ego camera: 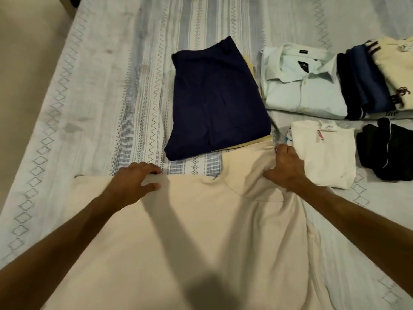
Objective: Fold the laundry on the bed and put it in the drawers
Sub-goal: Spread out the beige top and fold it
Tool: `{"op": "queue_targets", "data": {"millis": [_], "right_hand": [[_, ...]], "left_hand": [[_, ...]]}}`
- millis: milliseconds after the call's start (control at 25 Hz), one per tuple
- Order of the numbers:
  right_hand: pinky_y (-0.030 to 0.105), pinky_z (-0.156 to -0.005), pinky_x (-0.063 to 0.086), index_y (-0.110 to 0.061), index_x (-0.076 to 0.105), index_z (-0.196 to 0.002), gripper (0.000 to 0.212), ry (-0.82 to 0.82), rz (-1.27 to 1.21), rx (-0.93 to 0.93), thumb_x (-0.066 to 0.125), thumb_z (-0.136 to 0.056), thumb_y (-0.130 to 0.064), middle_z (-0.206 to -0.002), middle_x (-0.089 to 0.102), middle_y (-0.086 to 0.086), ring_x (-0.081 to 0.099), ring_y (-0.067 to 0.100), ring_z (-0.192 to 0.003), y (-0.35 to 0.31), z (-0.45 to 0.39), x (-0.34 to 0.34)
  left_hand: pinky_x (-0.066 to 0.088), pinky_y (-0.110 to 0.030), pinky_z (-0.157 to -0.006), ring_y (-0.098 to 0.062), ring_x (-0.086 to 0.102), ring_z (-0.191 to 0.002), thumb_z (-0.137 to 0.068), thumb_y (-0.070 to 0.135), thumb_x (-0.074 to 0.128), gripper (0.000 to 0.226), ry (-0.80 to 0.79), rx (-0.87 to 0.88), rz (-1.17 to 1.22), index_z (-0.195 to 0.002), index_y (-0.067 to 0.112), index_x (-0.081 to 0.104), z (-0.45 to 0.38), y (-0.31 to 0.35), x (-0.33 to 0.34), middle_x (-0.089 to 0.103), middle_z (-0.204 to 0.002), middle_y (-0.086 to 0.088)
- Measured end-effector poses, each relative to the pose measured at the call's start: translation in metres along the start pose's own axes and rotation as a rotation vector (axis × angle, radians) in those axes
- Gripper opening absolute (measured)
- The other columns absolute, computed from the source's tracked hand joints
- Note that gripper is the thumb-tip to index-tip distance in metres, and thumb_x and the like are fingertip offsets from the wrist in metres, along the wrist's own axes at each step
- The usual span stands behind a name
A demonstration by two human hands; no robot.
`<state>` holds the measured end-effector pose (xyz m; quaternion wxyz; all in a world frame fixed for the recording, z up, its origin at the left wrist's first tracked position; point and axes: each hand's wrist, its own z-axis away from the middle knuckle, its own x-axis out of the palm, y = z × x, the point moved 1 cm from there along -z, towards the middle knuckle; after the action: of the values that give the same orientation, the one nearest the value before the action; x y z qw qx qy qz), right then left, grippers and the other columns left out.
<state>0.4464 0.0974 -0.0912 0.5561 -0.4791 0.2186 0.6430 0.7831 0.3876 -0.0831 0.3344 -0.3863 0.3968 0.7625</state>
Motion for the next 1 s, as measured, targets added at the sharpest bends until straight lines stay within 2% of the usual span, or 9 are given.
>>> {"op": "queue_targets", "data": {"millis": [120, 200, 280, 400, 480, 600, 760, 840, 1000], "right_hand": [[0.043, -0.1, 0.049, -0.004, 0.049, -0.137, 0.071, -0.095, -0.065, 0.051, 0.084, -0.083, -0.033, -0.135, 0.054, 0.017, 0.055, 0.037, -0.124, -0.001, -0.002, -0.012], [0.035, -0.072, 0.054, -0.007, 0.064, -0.11, 0.039, -0.119, -0.214, 0.11, 0.078, -0.087, -0.035, -0.107, 0.067, 0.016, 0.065, 0.032, -0.09, 0.0, 0.006, -0.023], [0.027, -0.05, 0.045, -0.01, 0.063, -0.094, 0.021, -0.198, -0.424, 0.221, 0.075, -0.086, -0.025, -0.081, 0.065, 0.014, 0.055, 0.023, -0.06, 0.006, 0.025, -0.034], [0.026, -0.046, 0.048, -0.015, 0.062, -0.102, 0.029, -0.295, -0.464, 0.251, 0.078, -0.082, -0.003, -0.078, 0.067, 0.017, 0.056, 0.021, -0.051, 0.023, 0.061, -0.029], [0.029, -0.045, 0.054, -0.014, 0.061, -0.103, 0.032, -0.21, -0.389, 0.246, 0.079, -0.082, 0.002, -0.083, 0.067, 0.016, 0.062, 0.023, -0.045, 0.032, 0.079, -0.015], [0.037, -0.058, 0.059, -0.008, 0.068, -0.097, 0.019, 0.0, -0.174, 0.215, 0.081, -0.086, -0.016, -0.077, 0.073, 0.011, 0.071, 0.029, -0.051, 0.045, 0.076, 0.003], [0.047, -0.076, 0.065, -0.005, 0.06, -0.112, 0.031, -0.085, -0.705, 0.403, 0.08, -0.088, -0.01, -0.091, 0.076, 0.026, 0.077, 0.037, -0.081, 0.046, 0.078, -0.013], [0.042, -0.083, 0.064, -0.003, 0.06, -0.108, 0.021, -0.143, -0.887, 0.399, 0.074, -0.092, -0.003, -0.105, 0.074, 0.029, 0.076, 0.041, -0.097, 0.043, 0.088, -0.027], [0.029, -0.087, 0.061, 0.0, 0.067, -0.098, 0.005, -0.107, -1.116, 0.307, 0.068, -0.094, 0.003, -0.114, 0.073, 0.021, 0.074, 0.033, -0.108, 0.036, 0.13, -0.038]], "left_hand": [[0.046, -0.049, -0.099, -0.023, 0.059, -0.117, -0.084, 0.065, 0.072, 0.062, -0.051, -0.045, -0.199, -0.136, 0.037, 0.054, 0.02, -0.05, -0.004, 0.064, -0.129, 0.007], [0.042, -0.049, -0.099, -0.023, 0.057, -0.114, -0.081, 0.074, 0.067, 0.065, -0.087, -0.08, -0.273, -0.132, 0.037, 0.054, 0.025, -0.08, -0.007, 0.065, -0.125, 0.008], [0.039, -0.047, -0.095, -0.023, 0.056, -0.108, -0.079, 0.084, 0.059, 0.063, -0.103, -0.104, -0.287, -0.124, 0.039, 0.056, 0.026, -0.108, -0.015, 0.068, -0.118, 0.009], [0.04, -0.044, -0.091, -0.021, 0.059, -0.104, -0.08, 0.091, 0.046, 0.062, -0.123, -0.139, -0.334, -0.121, 0.046, 0.061, 0.038, -0.161, -0.038, 0.071, -0.111, 0.013], [0.044, -0.043, -0.089, -0.019, 0.06, -0.098, -0.079, 0.087, 0.048, 0.052, -0.081, -0.133, -0.278, -0.11, 0.049, 0.066, 0.054, -0.197, -0.054, 0.072, -0.101, 0.016], [0.044, -0.037, -0.078, -0.014, 0.064, -0.086, -0.072, 0.075, 0.069, 0.039, 0.017, -0.143, -0.025, -0.092, 0.042, 0.072, 0.067, -0.221, -0.067, 0.071, -0.09, 0.016], [0.048, -0.036, -0.076, -0.017, 0.066, -0.073, -0.072, 0.055, 0.087, 0.026, 0.135, -0.224, 0.161, -0.088, 0.039, 0.075, 0.066, -0.225, -0.06, 0.073, -0.081, 0.011], [0.055, -0.042, -0.082, -0.026, 0.075, -0.073, -0.073, 0.045, 0.09, 0.027, 0.099, -0.251, 0.419, -0.095, 0.035, 0.078, 0.075, -0.226, -0.052, 0.077, -0.077, 0.001], [0.052, -0.05, -0.103, -0.027, 0.075, -0.103, -0.074, 0.03, 0.092, 0.033, 0.115, -0.24, 0.716, -0.102, 0.019, 0.078, 0.111, -0.224, -0.046, 0.079, -0.103, -0.005]]}}
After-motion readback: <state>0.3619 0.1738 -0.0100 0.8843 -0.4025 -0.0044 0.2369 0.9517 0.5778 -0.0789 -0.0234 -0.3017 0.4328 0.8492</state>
